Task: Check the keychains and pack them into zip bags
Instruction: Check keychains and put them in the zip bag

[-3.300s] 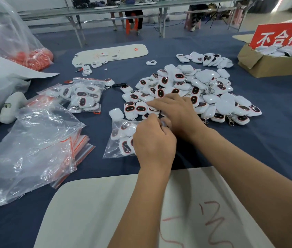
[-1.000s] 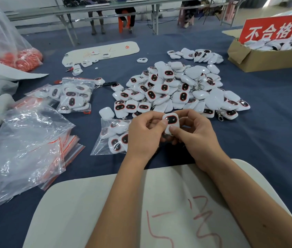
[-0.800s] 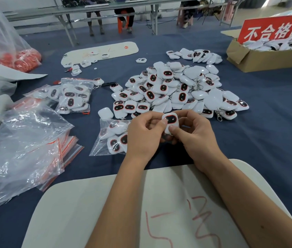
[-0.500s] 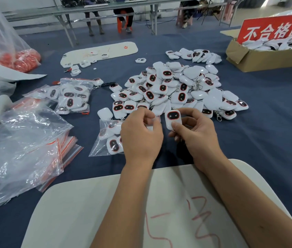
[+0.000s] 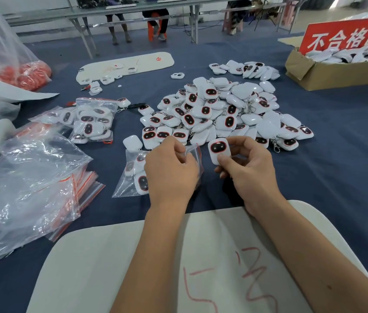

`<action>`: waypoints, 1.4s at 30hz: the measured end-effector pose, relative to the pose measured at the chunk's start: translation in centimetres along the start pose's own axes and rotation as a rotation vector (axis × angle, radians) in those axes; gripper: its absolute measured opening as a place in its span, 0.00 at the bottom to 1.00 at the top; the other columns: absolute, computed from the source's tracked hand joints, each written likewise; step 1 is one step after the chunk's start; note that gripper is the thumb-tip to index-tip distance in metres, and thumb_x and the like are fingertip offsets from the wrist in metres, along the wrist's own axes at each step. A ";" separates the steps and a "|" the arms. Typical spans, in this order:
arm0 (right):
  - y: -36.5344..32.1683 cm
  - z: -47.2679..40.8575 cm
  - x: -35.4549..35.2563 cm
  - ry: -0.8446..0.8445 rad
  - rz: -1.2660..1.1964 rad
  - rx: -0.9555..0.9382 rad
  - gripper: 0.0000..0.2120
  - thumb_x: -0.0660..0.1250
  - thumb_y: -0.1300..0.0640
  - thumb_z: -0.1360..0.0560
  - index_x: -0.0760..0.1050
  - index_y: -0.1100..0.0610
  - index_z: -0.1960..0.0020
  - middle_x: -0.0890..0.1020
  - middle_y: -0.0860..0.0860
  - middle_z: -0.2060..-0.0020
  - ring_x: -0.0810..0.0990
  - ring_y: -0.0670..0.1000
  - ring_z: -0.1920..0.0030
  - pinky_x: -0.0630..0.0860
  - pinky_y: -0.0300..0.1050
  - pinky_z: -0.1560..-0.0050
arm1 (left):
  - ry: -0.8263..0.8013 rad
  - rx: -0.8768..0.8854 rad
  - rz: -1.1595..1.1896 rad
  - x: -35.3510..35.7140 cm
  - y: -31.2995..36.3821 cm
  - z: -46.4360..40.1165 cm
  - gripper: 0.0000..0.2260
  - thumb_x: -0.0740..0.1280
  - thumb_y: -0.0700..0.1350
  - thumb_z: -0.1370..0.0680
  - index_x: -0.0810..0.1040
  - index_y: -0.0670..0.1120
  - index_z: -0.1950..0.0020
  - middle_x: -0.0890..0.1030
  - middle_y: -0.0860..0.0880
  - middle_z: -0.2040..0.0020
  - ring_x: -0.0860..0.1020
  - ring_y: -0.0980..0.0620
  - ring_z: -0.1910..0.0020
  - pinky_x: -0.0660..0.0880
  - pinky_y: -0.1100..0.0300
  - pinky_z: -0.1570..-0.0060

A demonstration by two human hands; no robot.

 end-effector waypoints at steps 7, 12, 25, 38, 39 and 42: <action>0.1 0.0 0.6 -0.091 0.004 0.005 0.09 0.72 0.66 0.21 0.79 0.57 0.43 0.85 0.54 0.60 0.85 0.53 0.66 0.80 0.42 0.65 | 0.057 -0.066 0.174 -0.4 -0.7 -0.4 0.07 0.73 0.42 0.26 0.78 0.51 0.62 0.79 0.55 0.69 0.78 0.58 0.67 0.70 0.71 0.67; -0.1 0.5 1.6 -0.205 0.103 -0.052 0.06 0.74 0.63 0.22 0.79 0.57 0.48 0.85 0.53 0.64 0.81 0.52 0.70 0.76 0.43 0.71 | 0.093 -0.013 0.238 -0.4 0.4 0.0 0.07 0.75 0.41 0.27 0.78 0.49 0.60 0.78 0.56 0.70 0.78 0.58 0.68 0.74 0.67 0.66; -1.8 2.2 4.4 -0.495 0.174 -0.243 0.22 0.60 0.75 0.19 0.81 0.53 0.37 0.86 0.49 0.42 0.82 0.51 0.36 0.77 0.51 0.34 | 0.260 0.262 0.186 -0.9 2.8 1.1 0.05 0.73 0.37 0.26 0.78 0.44 0.58 0.78 0.51 0.65 0.77 0.51 0.65 0.76 0.50 0.62; -1.2 1.4 3.2 -0.362 -0.015 -0.083 0.11 0.64 0.44 0.28 0.80 0.44 0.67 0.79 0.40 0.70 0.77 0.39 0.65 0.75 0.35 0.63 | 0.039 0.557 0.340 1.0 5.9 3.4 0.10 0.66 0.43 0.22 0.78 0.40 0.62 0.77 0.49 0.68 0.73 0.52 0.68 0.71 0.56 0.65; -0.9 1.2 3.1 -0.361 -0.030 -0.059 0.11 0.64 0.44 0.28 0.81 0.46 0.65 0.81 0.41 0.69 0.79 0.40 0.64 0.76 0.37 0.61 | 0.039 0.554 0.357 1.0 6.0 3.4 0.11 0.65 0.44 0.23 0.78 0.40 0.62 0.77 0.49 0.68 0.73 0.51 0.68 0.71 0.55 0.65; -1.0 1.2 3.3 -0.319 0.012 -0.022 0.14 0.62 0.40 0.31 0.82 0.45 0.65 0.82 0.40 0.69 0.81 0.38 0.65 0.78 0.36 0.62 | 0.047 0.544 0.380 1.0 6.1 3.5 0.12 0.64 0.46 0.23 0.78 0.40 0.62 0.77 0.48 0.69 0.73 0.49 0.68 0.70 0.54 0.66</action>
Point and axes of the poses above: each hand's wrist, its own z-axis away from the middle knuckle, its own x-axis out of the palm, y = z × x, the point moved 6 cm from there along -z, towards the middle knuckle
